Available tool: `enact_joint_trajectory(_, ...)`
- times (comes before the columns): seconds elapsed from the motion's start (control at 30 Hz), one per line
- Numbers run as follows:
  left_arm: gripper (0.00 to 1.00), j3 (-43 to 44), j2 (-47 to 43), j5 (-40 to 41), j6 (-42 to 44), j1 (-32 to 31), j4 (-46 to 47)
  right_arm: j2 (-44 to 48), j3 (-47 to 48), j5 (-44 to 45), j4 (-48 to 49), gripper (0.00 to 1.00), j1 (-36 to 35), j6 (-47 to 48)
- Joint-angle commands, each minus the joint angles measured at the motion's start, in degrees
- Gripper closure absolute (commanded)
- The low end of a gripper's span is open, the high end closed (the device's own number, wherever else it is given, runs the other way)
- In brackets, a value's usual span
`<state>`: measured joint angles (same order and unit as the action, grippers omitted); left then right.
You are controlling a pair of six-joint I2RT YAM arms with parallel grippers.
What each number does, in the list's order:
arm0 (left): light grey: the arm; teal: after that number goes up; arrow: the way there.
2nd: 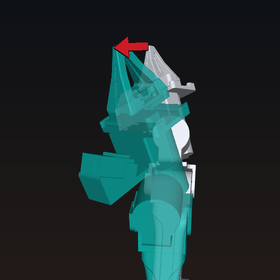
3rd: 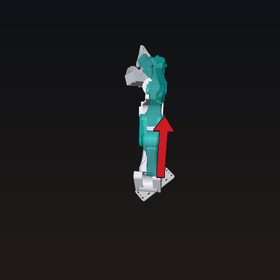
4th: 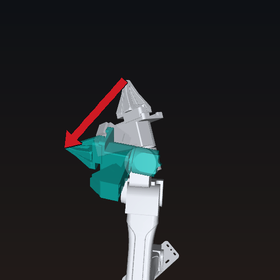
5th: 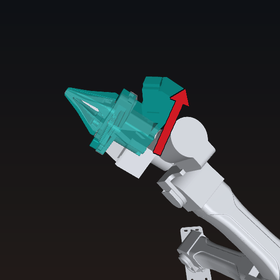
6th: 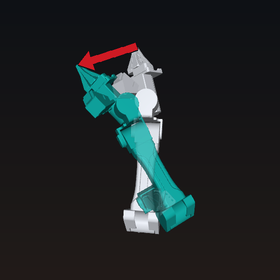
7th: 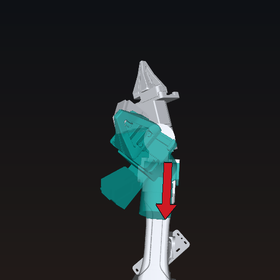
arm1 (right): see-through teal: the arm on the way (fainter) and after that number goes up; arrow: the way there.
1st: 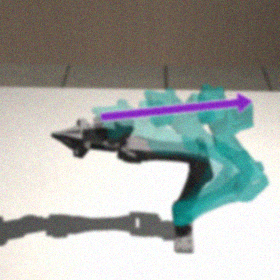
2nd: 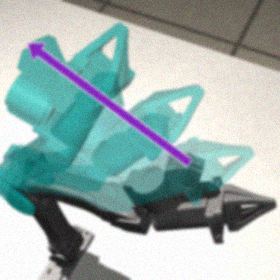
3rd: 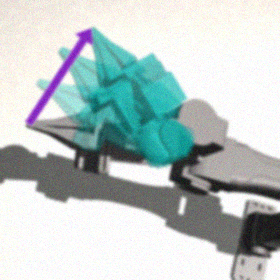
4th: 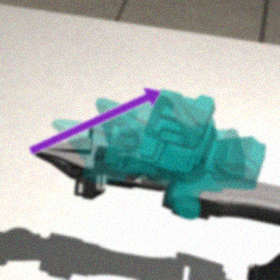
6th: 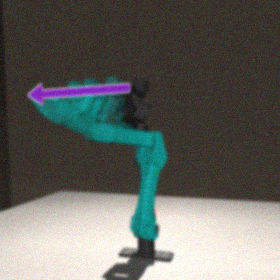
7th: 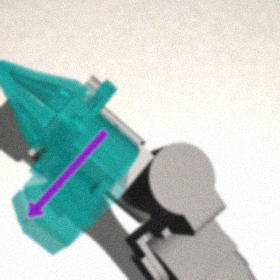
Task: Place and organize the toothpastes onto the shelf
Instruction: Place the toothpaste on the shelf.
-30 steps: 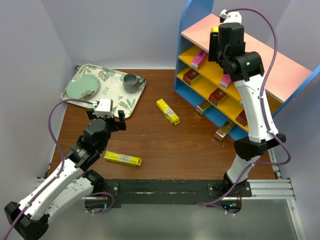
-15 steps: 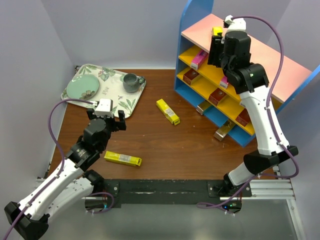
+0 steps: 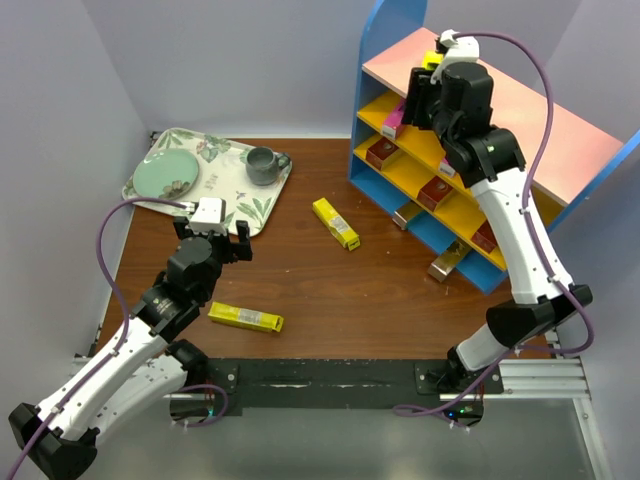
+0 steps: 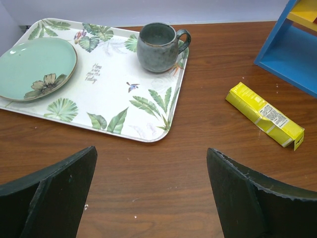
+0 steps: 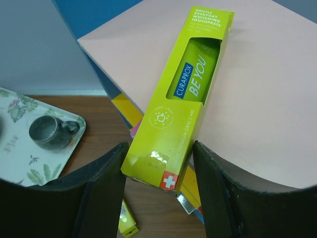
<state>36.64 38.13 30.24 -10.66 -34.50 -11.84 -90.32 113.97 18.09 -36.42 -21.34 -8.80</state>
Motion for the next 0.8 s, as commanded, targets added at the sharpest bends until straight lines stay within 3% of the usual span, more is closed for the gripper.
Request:
enact_joint_trajectory(0.0,0.03,-0.34,-0.07,0.08,1.25,0.22,1.73,-1.78,1.68,-4.11,4.52,0.41,-0.01,-1.05)
enact_joint_trajectory(0.47,0.03,-0.34,-0.07,0.08,1.34,0.31,1.82,-2.93,2.22,-6.12,7.24,0.3,-0.01,-4.12)
enact_joint_trajectory(0.77,0.03,-0.26,0.28,-0.09,1.43,0.49,1.82,-3.63,3.45,-10.7,6.89,0.29,-0.01,-6.14)
